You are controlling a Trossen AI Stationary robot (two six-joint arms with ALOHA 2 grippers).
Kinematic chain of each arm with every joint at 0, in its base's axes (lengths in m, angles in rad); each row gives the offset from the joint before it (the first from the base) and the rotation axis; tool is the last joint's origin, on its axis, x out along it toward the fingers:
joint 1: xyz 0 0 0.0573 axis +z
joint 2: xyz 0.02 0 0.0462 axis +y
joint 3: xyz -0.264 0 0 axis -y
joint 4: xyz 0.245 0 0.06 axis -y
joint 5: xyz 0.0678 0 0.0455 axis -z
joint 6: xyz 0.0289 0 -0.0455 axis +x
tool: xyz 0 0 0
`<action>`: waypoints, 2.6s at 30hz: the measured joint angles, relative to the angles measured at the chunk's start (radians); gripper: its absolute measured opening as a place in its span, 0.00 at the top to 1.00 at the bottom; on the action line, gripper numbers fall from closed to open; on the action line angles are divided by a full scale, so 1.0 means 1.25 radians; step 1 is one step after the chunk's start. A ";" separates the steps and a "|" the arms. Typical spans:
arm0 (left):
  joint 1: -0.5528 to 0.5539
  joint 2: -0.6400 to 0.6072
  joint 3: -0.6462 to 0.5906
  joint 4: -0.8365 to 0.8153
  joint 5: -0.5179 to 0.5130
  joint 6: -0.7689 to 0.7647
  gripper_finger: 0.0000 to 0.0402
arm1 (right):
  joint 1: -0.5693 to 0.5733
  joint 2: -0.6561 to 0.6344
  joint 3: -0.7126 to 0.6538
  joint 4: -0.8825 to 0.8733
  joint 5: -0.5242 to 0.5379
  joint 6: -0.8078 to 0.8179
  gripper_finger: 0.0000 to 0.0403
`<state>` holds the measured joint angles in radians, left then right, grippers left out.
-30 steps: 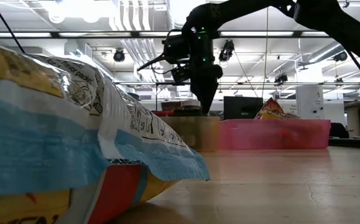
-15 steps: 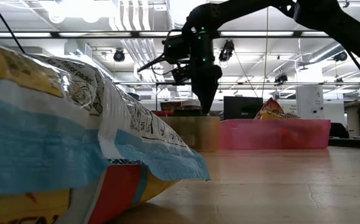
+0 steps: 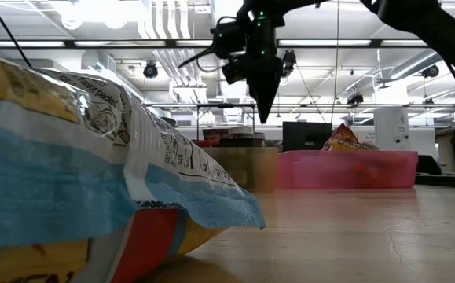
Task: Pick & Place Food Item
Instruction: Put the light blue noodle pack into the pink bin
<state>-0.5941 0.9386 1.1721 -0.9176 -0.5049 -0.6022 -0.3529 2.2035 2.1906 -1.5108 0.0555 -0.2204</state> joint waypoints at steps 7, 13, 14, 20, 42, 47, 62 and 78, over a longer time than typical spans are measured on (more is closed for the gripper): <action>0.000 0.000 0.000 -0.001 0.000 0.000 0.33 | 0.041 -0.046 0.001 -0.002 0.006 0.036 0.31; 0.000 0.000 0.000 -0.001 0.000 0.000 0.33 | 0.134 -0.081 0.000 -0.012 0.045 0.065 0.31; 0.000 0.000 0.000 0.000 0.000 0.000 0.33 | 0.155 -0.085 0.000 -0.012 0.045 0.074 0.31; 0.000 0.000 0.000 -0.001 0.000 0.001 0.33 | 0.293 -0.096 -0.001 -0.007 0.075 0.148 0.31; 0.000 0.000 0.000 0.000 0.000 0.000 0.33 | 0.696 -0.096 -0.352 0.579 0.099 0.330 0.31; 0.000 0.000 0.000 0.001 0.000 0.000 0.33 | 0.706 -0.096 -0.427 0.716 0.054 0.383 0.31; 0.000 0.000 0.000 0.001 0.000 -0.001 0.33 | 0.707 -0.095 -0.575 0.971 0.032 0.584 0.31; 0.000 0.000 0.000 0.001 0.000 -0.003 0.33 | 0.707 -0.080 -0.647 1.121 0.040 0.678 0.31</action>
<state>-0.5941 0.9384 1.1723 -0.9161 -0.5052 -0.6060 0.5308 2.1034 1.3813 -0.1098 0.1059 0.6266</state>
